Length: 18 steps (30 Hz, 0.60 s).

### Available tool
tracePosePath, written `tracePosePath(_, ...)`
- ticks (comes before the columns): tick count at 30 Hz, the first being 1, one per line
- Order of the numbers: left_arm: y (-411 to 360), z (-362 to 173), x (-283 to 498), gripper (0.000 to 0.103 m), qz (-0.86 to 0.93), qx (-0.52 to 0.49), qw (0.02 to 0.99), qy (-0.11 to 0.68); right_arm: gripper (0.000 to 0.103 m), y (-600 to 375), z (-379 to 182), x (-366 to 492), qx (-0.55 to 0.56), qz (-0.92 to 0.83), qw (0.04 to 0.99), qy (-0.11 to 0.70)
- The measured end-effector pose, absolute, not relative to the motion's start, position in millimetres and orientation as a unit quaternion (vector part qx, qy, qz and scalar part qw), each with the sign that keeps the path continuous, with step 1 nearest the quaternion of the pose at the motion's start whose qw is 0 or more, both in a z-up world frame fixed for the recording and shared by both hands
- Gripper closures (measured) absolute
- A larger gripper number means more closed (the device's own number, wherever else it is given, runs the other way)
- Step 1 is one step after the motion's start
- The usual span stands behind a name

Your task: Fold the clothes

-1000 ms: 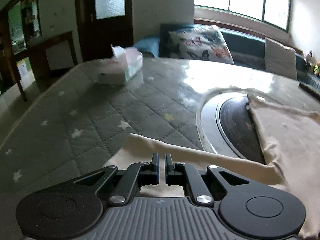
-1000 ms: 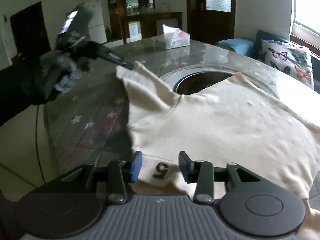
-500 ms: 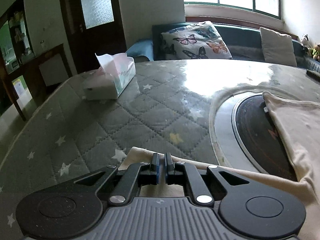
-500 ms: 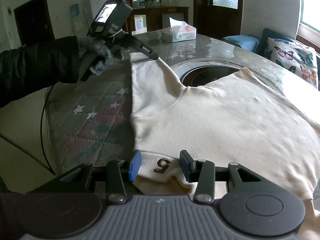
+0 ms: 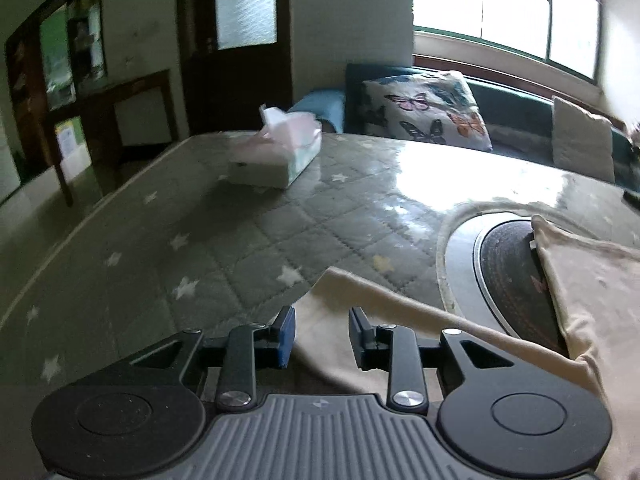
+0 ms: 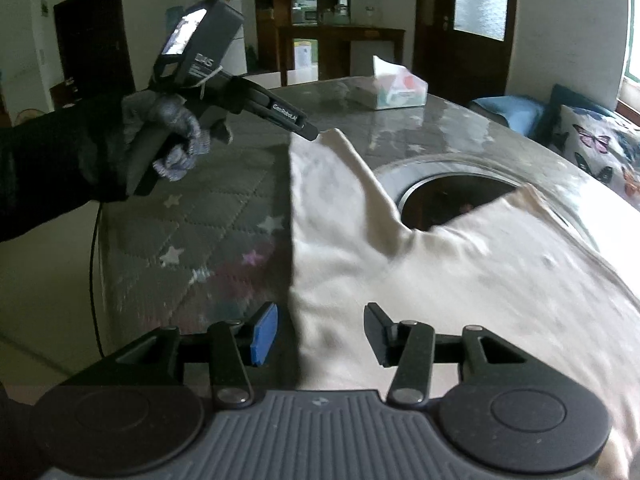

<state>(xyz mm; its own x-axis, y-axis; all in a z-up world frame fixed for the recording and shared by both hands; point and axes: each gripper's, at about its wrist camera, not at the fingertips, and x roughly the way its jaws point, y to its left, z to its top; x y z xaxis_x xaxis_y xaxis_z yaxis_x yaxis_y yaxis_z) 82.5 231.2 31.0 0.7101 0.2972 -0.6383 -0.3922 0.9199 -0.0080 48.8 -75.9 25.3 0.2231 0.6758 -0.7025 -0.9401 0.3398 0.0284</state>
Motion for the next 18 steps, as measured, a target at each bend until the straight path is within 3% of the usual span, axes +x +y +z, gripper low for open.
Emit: tracePosePath(18, 245.8, 14.8, 83.7, 0.074, 0.224, -0.132, 0.907, 0.332, 0.053, -71.4, 33.1, 44.3, -0.200, 0.532, 0.761, 0.311)
